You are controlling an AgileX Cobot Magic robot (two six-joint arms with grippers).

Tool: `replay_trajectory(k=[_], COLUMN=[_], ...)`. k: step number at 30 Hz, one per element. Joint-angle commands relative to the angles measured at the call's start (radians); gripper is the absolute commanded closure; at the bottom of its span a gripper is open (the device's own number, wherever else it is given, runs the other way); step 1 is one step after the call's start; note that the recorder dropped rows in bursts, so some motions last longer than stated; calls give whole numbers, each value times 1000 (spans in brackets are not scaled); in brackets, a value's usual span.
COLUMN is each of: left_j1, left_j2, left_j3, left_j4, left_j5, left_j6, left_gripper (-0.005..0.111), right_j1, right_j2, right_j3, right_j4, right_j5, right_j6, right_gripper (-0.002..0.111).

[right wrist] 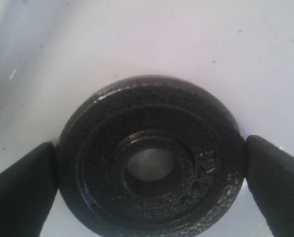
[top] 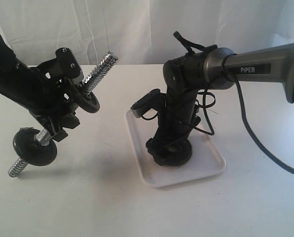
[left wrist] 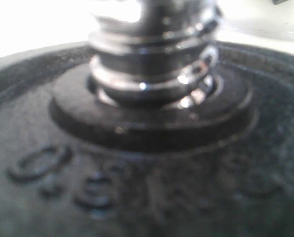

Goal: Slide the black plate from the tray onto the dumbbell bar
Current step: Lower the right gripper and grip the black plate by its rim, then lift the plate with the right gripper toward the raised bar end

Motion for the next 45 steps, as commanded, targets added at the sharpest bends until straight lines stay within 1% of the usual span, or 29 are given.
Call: replay_trajectory(k=[1,2,3,13,17,20,24,26,31,34,40,43,45], left_j1=[1,1,1,1,1,1,1,1,1,1,1,1,1], left_j2=[-70,-70,-70,-70,-70,-70,-70,-70,-70,-70,-70,-70,-70], left_j3=[-37,-37,-37,-37,-37,-37,-37,-37,-37,-37,-37,-37,-37], left_j4=[-55,-55,-55,-55,-55,-55,-55,-55,-55,-55,-55,-55,-68], left_j5=[-78,-78,-78,-74,-74,-74,-74,-74,-58,-48,-40,-28,-26], left_j6=[-2,-2,-2,-5,-5,-5,-8,-9,-10,-10,-10,-10,-10], left_gripper=[107,107,107,107,107,107,107,107,107,107,107,107,107], right_j1=[-1,-1,-1,-2,-8,-32,-101,-148,-237,-303,-378,-400,-400], right_j2=[40,40,40,32,-18,-74,-156,-206,-297,-348,-392,-392,-392], right_j3=[20,20,20,20,20,20,20,20,20,20,20,20,20], right_j4=[-48,-48,-48,-30,-15,19,159,294,480,660,918,1012,1041], right_j5=[49,52,52,81,89,108,164,204,269,291,313,313,313], right_j6=[-6,2,10,38,38,36,-3,-66,-184,-261,-372,-432,-450], right_gripper=[104,108,108,108,108,108,108,108,108,108,108,108,108])
